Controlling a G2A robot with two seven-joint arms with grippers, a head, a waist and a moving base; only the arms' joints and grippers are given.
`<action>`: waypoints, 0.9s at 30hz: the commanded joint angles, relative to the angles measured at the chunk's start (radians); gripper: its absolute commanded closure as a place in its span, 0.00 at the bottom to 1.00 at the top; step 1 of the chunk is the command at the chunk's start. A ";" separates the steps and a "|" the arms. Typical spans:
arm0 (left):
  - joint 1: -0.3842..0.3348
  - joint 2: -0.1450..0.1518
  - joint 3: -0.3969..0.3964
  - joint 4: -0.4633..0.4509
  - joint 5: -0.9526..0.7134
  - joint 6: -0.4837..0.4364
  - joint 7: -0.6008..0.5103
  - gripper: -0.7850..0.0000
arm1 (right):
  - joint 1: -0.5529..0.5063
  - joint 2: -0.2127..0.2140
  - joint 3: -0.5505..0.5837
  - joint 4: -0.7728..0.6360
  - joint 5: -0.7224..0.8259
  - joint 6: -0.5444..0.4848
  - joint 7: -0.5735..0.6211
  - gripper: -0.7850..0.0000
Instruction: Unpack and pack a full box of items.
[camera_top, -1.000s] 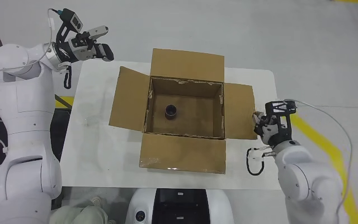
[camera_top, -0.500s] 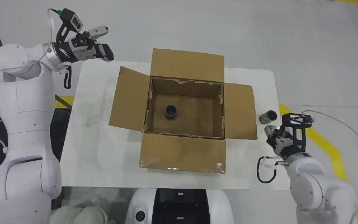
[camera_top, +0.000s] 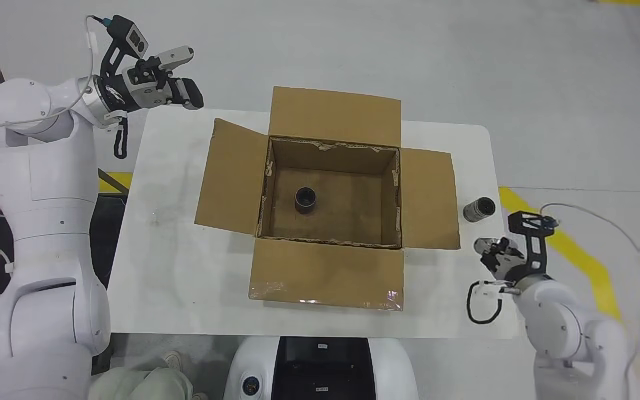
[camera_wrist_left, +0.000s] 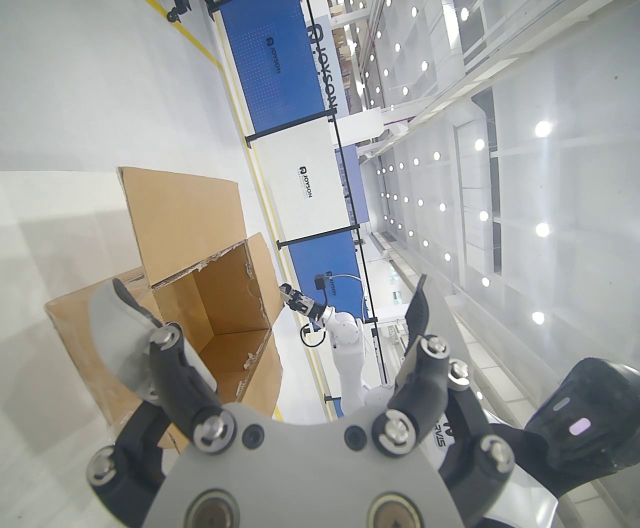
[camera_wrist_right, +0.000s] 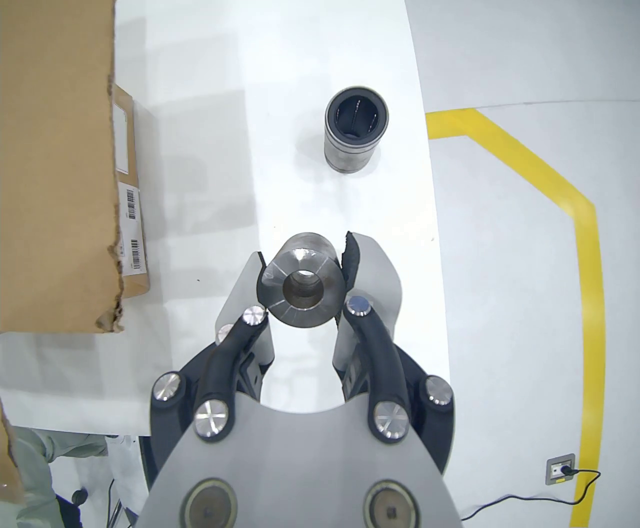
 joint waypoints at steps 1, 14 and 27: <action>0.000 0.000 0.000 0.000 0.000 0.000 0.000 0.00 | 0.012 0.001 -0.003 0.030 0.010 -0.007 -0.006 1.00; 0.000 0.000 0.000 0.000 0.000 0.000 0.000 0.00 | 0.111 0.007 -0.056 0.178 -0.029 -0.015 -0.030 1.00; 0.000 0.000 0.000 0.000 0.000 0.000 0.000 0.00 | 0.227 0.013 -0.095 0.324 -0.059 -0.009 -0.006 1.00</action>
